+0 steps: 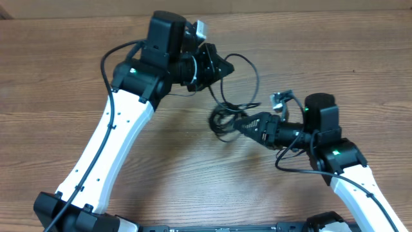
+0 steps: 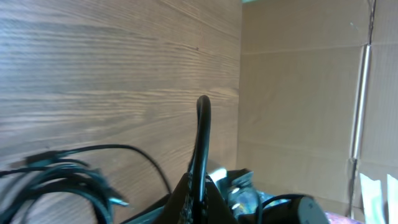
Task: Untangle cables
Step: 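Pull the grippers apart to separate cable strands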
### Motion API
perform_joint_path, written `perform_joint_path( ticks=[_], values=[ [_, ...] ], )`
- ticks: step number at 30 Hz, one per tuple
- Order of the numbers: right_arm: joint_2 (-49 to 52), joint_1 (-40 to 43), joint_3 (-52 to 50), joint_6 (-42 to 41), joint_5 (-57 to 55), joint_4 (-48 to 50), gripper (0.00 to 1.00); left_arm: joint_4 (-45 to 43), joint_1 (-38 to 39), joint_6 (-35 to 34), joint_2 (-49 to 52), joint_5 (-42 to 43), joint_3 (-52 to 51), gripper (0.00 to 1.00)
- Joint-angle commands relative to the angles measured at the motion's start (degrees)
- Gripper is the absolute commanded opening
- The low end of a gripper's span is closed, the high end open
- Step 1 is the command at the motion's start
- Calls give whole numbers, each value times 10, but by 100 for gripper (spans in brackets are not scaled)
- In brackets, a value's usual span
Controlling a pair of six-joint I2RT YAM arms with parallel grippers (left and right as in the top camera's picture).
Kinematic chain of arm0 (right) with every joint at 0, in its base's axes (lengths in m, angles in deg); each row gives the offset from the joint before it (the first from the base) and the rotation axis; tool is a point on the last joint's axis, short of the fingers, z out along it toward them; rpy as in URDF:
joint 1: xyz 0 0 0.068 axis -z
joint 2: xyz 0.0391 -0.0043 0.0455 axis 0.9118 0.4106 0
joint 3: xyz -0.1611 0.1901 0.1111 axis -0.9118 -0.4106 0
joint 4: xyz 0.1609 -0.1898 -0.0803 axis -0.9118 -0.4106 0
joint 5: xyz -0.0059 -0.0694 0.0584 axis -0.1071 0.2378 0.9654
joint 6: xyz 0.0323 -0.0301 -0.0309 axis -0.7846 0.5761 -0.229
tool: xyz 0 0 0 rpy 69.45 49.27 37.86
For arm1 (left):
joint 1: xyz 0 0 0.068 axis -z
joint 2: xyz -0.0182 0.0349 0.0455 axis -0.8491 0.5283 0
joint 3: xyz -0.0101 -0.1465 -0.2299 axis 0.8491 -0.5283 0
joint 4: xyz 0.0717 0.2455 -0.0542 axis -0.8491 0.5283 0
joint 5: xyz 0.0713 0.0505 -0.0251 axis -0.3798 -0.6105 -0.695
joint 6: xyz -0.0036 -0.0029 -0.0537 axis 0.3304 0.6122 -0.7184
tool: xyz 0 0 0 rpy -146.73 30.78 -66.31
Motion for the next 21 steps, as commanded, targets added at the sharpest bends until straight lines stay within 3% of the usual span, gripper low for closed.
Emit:
perform_joint_path(
  ticks=[1,5,8,12,15,18,21],
  values=[
    [-2,-37,12,-44,-79,14,77,-16,18,-50,-10,-2,12,4],
    [-2,-71,12,-79,-168,25,76,-25,30,-57,-10,-2,12,4],
    [-2,-85,12,-80,-233,24,67,-24,32,-58,-10,3,12,4],
    [-2,-87,12,-75,-302,24,24,-20,31,-47,-10,17,12,4],
    [-2,-87,12,-75,-355,6,4,-20,31,-22,-10,13,12,4],
    [-2,-87,12,-75,-391,-23,4,4,28,6,-10,-42,12,4],
    [-2,-87,12,-74,-420,-56,4,76,14,26,-10,-178,12,4]
  ],
)
